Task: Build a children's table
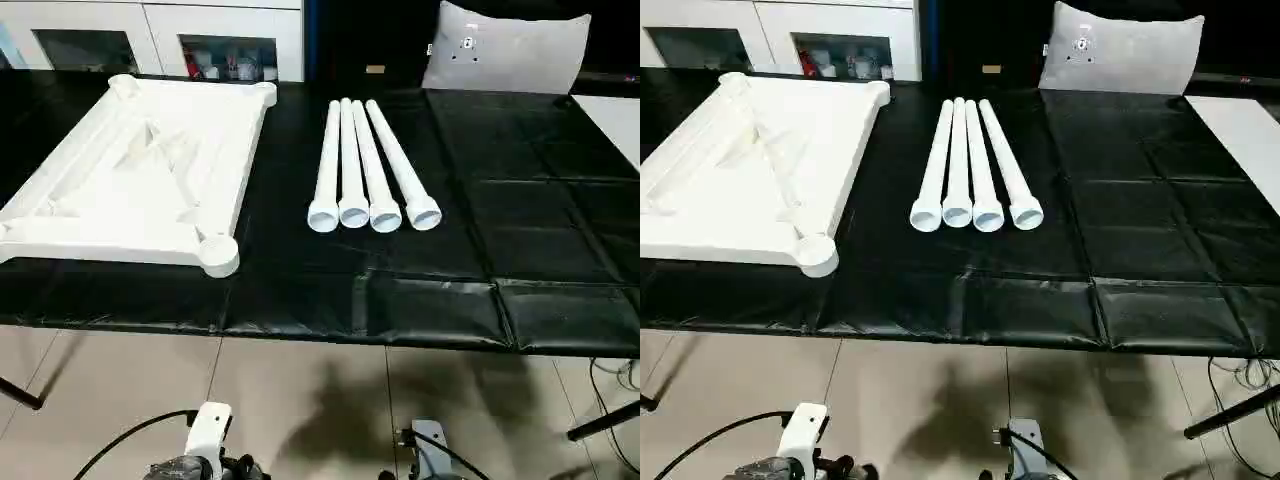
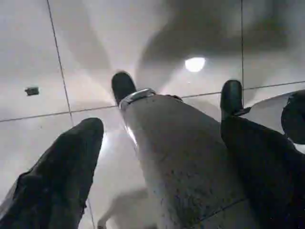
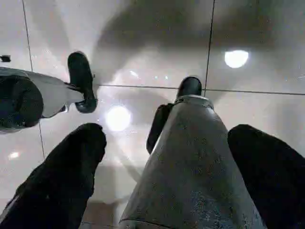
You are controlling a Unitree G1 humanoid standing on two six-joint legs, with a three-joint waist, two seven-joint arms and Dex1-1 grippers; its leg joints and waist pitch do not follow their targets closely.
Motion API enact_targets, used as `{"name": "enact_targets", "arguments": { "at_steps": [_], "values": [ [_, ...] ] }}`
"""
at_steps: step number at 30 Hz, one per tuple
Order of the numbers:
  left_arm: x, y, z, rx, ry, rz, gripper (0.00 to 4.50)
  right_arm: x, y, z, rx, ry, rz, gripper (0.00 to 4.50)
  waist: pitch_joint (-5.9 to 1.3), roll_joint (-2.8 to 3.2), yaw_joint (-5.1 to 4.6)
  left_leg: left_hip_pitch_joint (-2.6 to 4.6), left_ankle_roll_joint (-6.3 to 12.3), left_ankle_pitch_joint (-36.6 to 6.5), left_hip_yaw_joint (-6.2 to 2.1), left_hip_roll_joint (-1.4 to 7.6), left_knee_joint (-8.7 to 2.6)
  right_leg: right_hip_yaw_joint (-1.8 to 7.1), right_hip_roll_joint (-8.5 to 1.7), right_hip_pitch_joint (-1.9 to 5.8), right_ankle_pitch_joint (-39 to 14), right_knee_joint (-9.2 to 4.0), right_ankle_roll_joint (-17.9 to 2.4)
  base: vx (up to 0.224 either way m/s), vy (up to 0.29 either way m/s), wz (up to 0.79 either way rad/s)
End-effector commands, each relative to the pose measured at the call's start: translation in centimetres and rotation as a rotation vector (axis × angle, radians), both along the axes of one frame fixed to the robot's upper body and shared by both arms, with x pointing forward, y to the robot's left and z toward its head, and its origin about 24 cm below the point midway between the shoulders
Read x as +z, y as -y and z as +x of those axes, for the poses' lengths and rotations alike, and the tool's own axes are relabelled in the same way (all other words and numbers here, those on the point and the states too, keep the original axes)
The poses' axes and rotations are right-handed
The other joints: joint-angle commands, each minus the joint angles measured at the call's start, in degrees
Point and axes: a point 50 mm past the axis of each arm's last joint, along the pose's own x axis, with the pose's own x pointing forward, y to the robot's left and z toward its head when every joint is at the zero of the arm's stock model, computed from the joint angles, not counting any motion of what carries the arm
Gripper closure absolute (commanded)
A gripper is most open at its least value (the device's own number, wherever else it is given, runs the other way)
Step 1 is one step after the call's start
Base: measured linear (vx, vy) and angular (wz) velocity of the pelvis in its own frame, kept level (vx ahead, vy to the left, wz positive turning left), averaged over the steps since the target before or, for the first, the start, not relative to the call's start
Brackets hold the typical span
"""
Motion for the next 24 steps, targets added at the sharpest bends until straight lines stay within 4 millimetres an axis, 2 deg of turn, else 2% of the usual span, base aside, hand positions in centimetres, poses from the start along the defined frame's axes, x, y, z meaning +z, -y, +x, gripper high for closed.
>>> {"name": "enact_targets", "arguments": {
  "at_steps": [1, 16, 24],
  "values": [
    [-0.66, 0.38, -1.57, -0.007, -0.067, -0.001, 0.06, -0.42, 0.14, -1.34, -0.005, -0.058, -0.005, 0.0, -1.55, 0.27, -0.17, 0.93, 1.73, -15.7, 0.19, 1.64, -3.45, 1.36, -2.78, 0.46, 1.73, -4.07, -11.27, 0.0, 0.0, 0.0],
    [-0.66, 0.38, -1.57, -0.007, -0.067, -0.001, 0.06, -0.42, 0.14, -1.34, -0.005, -0.058, -0.005, 0.0, -1.62, 0.28, -0.15, 0.97, 1.83, -15.4, 0.2, 1.66, -3.38, 1.36, -2.78, 0.49, 2.45, -3.99, -11.45, 0.0, 0.0, 0.0],
    [-0.66, 0.38, -1.57, -0.007, -0.067, -0.001, 0.06, -0.42, 0.14, -1.34, -0.005, -0.058, -0.005, 0.0, -1.57, 0.28, -0.14, 0.96, 1.64, -15.92, 0.18, 1.68, -3.46, 1.4, -2.83, 0.46, 0.94, -4.12, -11.26, 0.0, 0.0, 0.0]
  ]
}}
